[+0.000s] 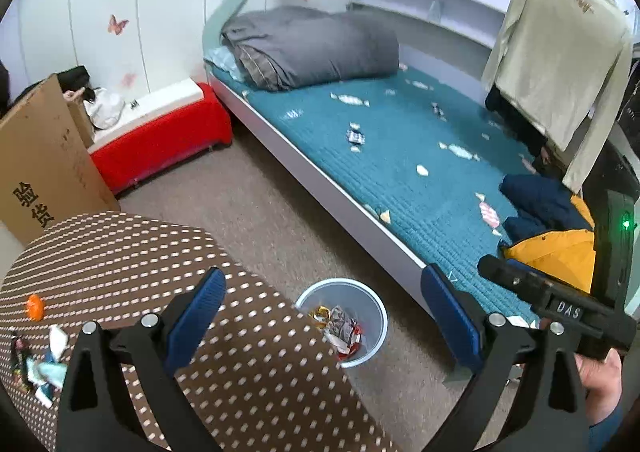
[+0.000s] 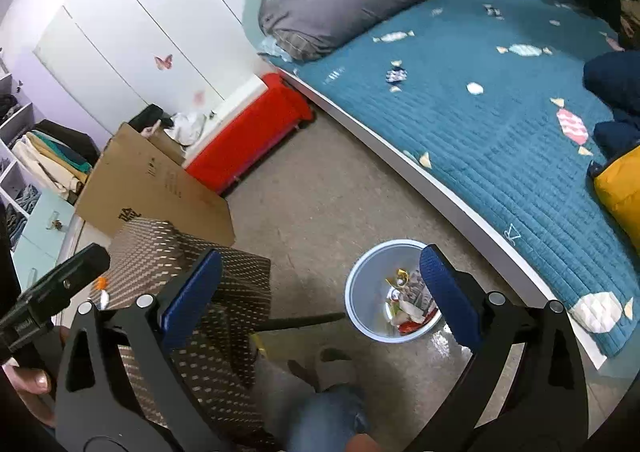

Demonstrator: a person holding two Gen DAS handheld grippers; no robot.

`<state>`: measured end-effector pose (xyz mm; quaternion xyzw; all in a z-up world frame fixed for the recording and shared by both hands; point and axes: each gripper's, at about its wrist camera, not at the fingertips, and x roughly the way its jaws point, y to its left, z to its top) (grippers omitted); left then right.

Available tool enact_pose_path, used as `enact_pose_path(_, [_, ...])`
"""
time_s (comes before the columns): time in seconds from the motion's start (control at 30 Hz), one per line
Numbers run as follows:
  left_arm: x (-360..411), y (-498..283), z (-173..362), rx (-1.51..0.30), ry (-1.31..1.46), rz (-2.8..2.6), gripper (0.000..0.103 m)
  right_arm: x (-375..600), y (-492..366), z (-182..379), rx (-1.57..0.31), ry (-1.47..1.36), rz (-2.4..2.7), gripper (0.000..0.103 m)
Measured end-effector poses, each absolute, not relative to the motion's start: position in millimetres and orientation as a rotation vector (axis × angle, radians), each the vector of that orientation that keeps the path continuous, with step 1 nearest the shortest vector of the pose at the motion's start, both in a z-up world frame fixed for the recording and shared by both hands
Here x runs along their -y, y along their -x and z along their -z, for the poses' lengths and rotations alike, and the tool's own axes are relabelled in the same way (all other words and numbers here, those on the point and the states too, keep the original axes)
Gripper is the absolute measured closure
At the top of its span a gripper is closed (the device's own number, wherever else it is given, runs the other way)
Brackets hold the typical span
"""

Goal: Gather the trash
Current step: 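Move both tools back over the table toward the remaining trash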

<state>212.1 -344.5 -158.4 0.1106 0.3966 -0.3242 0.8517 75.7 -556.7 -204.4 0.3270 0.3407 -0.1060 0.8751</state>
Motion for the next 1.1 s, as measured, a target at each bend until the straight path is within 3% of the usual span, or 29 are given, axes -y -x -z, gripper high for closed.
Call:
enact_pose_path(0.53, [237.1, -164.8, 99.6, -0.615, -0.119, 0.596, 0.007, 465.7, -69.0, 110.8, -0.562, -0.476, 0.092, 0.006])
enact_pose_path(1.1, [104.5, -162.3, 98.7, -0.594, -0.013, 0.431, 0.007, 343.3, -107.5, 86.7, -0.611, -0.292, -0.133, 0.006])
